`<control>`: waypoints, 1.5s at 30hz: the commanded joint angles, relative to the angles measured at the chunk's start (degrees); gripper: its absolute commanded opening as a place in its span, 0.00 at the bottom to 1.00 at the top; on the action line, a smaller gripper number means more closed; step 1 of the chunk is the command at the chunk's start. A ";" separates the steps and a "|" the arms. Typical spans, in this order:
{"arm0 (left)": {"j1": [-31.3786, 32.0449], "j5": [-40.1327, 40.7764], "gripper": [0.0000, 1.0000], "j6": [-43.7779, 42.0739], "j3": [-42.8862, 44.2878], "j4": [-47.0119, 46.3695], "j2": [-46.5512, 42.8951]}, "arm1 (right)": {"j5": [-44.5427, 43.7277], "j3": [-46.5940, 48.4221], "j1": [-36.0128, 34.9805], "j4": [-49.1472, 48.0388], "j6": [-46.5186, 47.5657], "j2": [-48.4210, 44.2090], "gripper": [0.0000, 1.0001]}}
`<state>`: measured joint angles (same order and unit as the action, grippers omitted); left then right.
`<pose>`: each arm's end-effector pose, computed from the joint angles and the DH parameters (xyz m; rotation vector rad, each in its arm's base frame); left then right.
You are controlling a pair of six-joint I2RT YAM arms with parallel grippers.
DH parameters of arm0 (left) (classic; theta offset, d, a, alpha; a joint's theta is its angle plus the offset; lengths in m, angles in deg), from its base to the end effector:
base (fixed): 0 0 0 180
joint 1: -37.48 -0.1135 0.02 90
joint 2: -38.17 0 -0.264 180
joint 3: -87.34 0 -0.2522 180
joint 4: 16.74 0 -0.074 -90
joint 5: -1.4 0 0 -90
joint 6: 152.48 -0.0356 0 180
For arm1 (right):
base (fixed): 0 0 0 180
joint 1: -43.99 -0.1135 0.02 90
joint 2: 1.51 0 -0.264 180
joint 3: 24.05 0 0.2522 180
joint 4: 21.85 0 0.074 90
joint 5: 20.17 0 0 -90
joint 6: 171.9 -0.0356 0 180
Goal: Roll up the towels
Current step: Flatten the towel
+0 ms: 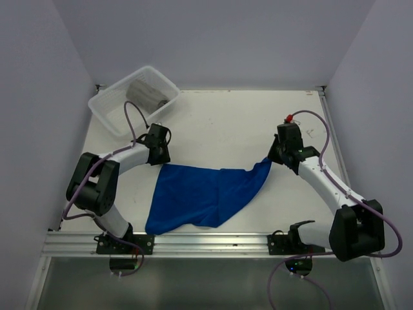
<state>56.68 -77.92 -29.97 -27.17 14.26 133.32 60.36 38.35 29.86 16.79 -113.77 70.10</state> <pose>0.3008 -0.0978 0.1566 -0.3646 2.5759 -0.0781 0.2525 0.0575 0.2428 0.4453 2.3568 0.1782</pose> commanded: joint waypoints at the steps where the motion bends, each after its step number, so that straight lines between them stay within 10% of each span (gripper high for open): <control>1: 1.10 3.55 0.37 1.41 1.10 1.04 3.46 | -0.11 2.95 0.51 -2.65 1.03 1.16 0.00; 11: 4.09 4.09 0.00 1.94 2.94 2.63 6.71 | 0.51 5.85 1.56 -4.58 0.94 6.16 0.00; 28: 3.91 10.15 0.00 3.44 8.66 5.35 -2.07 | 14.91 18.50 2.97 -4.59 3.04 8.63 0.00; 34: 2.69 4.02 0.39 4.40 4.09 4.21 -5.94 | 17.30 15.61 3.67 0.07 2.87 5.30 0.00; 45: 1.89 0.31 0.44 4.84 -4.35 1.31 -4.98 | 16.42 12.62 4.64 3.24 3.40 3.80 0.00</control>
<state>58.86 -76.81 -26.01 -31.22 17.74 127.62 75.59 51.21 34.21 18.63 -111.50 75.65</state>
